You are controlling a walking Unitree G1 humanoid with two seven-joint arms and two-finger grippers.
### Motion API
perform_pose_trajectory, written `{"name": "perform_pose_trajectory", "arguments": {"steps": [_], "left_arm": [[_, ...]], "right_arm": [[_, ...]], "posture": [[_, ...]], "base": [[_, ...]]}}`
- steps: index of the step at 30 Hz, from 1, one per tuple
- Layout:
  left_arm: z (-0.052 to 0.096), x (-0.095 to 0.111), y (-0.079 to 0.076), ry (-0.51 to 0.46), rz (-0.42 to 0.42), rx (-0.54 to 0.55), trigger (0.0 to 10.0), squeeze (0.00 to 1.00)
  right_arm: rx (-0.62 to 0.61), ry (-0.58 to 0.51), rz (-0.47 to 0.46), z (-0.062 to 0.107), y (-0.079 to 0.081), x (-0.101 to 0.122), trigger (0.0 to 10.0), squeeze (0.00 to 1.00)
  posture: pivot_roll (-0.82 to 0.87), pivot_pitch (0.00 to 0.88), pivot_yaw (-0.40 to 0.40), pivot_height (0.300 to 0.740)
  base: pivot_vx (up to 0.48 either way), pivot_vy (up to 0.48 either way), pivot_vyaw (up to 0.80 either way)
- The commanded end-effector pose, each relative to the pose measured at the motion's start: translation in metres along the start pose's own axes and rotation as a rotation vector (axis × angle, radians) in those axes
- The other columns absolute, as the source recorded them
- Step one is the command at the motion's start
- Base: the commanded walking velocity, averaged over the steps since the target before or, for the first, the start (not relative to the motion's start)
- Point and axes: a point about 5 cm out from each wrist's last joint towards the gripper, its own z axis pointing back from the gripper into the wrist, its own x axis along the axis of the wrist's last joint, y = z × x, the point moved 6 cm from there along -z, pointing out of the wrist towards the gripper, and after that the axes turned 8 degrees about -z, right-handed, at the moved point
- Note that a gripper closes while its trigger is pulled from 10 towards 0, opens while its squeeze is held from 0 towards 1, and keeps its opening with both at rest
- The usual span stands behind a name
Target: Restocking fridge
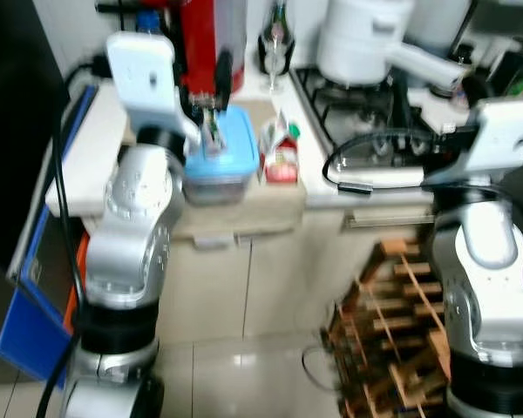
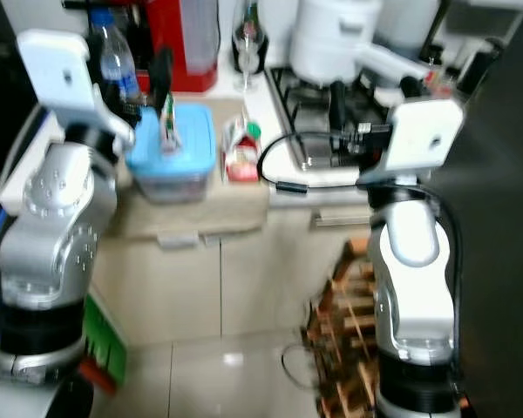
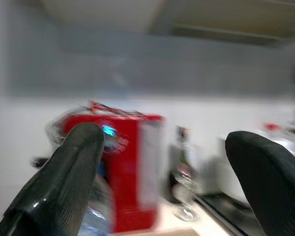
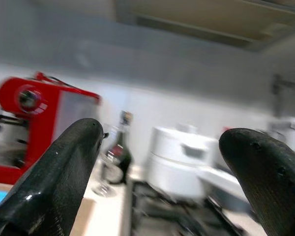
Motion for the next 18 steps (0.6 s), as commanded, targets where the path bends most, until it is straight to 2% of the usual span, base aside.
{"name": "perform_pose_trajectory", "arguments": {"steps": [1, 5, 8, 10, 13, 14, 15, 18], "left_arm": [[-0.003, -0.009, 0.013, 0.035, -0.010, 0.036, 10.0, 0.00], [-0.012, 0.000, 0.031, 0.030, -0.020, 0.104, 10.0, 0.00], [-0.014, -0.001, 0.047, 0.055, -0.078, 0.189, 10.0, 0.00], [-0.015, 0.001, 0.049, 0.049, -0.082, 0.196, 10.0, 0.00], [-0.020, 0.010, 0.057, 0.019, -0.114, 0.222, 10.0, 0.00], [-0.026, 0.016, 0.064, 0.009, -0.128, 0.232, 10.0, 0.00], [-0.026, 0.016, 0.064, 0.009, -0.128, 0.232, 10.0, 0.00], [-0.050, 0.021, 0.069, 0.033, -0.185, 0.200, 10.0, 0.00]], "right_arm": [[0.022, -0.008, -0.018, -0.002, 0.006, 0.001, 10.0, 0.08], [0.028, -0.004, -0.022, -0.002, 0.007, -0.002, 10.0, 0.08], [0.034, 0.011, -0.034, -0.005, 0.010, -0.006, 10.0, 0.08], [0.040, 0.006, -0.051, -0.006, 0.012, -0.006, 10.0, 0.08], [0.055, -0.004, -0.067, -0.008, 0.018, -0.005, 10.0, 0.11], [0.061, 0.002, -0.074, -0.009, 0.020, -0.006, 10.0, 0.11], [0.061, 0.002, -0.074, -0.009, 0.020, -0.006, 10.0, 0.11], [0.069, 0.020, -0.083, -0.009, 0.020, -0.010, 10.0, 0.07]], "posture": [[-0.02, 0.000, -0.037, 0.740], [-0.02, 0.000, -0.035, 0.740], [-0.02, 0.000, -0.033, 0.740], [-0.02, 0.000, -0.032, 0.740], [-0.01, 0.000, -0.040, 0.740], [-0.01, 0.000, -0.046, 0.740], [-0.01, 0.000, -0.046, 0.740], [-0.01, 0.004, -0.069, 0.740]], "base": [[0.435, 0.000, 0.00], [0.444, 0.000, 0.00], [0.426, 0.000, 0.00], [0.296, 0.000, 0.00], [0.000, 0.000, 0.75], [0.000, 0.000, 0.43], [0.000, 0.000, 0.43], [0.000, 0.000, 0.00]]}}
